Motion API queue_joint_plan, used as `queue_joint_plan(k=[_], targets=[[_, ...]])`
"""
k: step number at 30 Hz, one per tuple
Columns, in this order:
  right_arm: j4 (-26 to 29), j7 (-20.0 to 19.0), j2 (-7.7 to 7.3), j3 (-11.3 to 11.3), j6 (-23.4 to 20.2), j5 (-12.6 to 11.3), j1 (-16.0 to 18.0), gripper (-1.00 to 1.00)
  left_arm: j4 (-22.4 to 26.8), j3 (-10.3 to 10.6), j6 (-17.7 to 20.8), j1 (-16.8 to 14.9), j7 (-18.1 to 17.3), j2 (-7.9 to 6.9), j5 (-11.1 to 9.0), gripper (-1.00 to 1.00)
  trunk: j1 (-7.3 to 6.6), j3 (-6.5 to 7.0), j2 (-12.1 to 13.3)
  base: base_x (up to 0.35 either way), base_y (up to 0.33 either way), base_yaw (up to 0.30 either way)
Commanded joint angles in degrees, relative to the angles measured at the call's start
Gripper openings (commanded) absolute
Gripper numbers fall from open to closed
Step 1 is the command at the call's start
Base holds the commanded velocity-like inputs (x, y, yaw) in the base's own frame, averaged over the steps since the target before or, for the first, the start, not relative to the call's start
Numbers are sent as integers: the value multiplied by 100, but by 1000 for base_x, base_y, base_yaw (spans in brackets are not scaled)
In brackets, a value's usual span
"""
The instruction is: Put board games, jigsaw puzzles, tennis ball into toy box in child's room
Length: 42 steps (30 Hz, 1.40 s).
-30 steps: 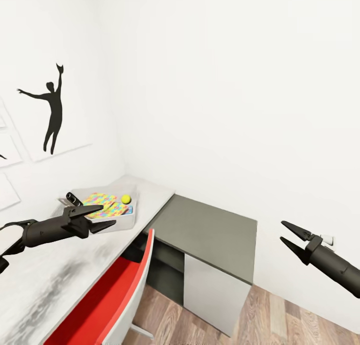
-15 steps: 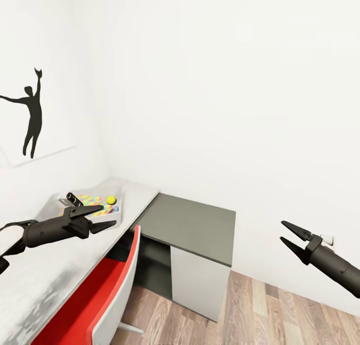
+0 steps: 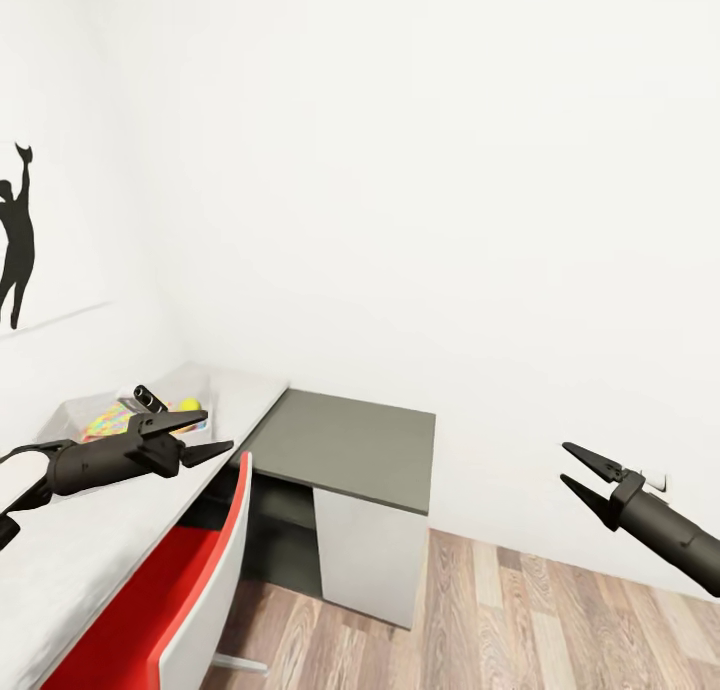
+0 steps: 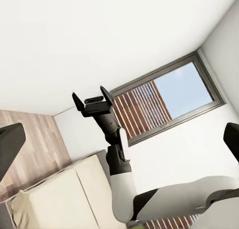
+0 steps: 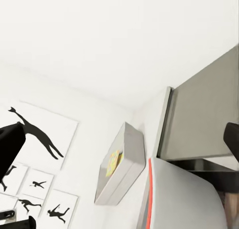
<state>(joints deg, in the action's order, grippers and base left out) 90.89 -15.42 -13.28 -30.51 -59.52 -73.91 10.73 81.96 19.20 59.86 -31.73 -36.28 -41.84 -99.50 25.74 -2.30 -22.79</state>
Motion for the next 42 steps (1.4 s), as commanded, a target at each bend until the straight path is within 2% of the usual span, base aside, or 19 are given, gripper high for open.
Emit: queue_joint_plan(k=[1, 28, 42], targets=[[-7, -59, 1, -8, -24, 61, 8, 100, -4, 14, 8, -9, -37, -5, 10, 100, 4, -7, -13, -7, 0, -219], [-44, -55, 2, -1, -23, 69, 8, 100, -4, 14, 8, -9, -37, -5, 17, 100, 4, 175, -13, -1, 0, -216], [-36, -35, 9, -3, -16, 69, 8, 100, -4, 14, 8, -9, -37, -3, 19, 100, 4, 184, -13, -193, -123, -23]])
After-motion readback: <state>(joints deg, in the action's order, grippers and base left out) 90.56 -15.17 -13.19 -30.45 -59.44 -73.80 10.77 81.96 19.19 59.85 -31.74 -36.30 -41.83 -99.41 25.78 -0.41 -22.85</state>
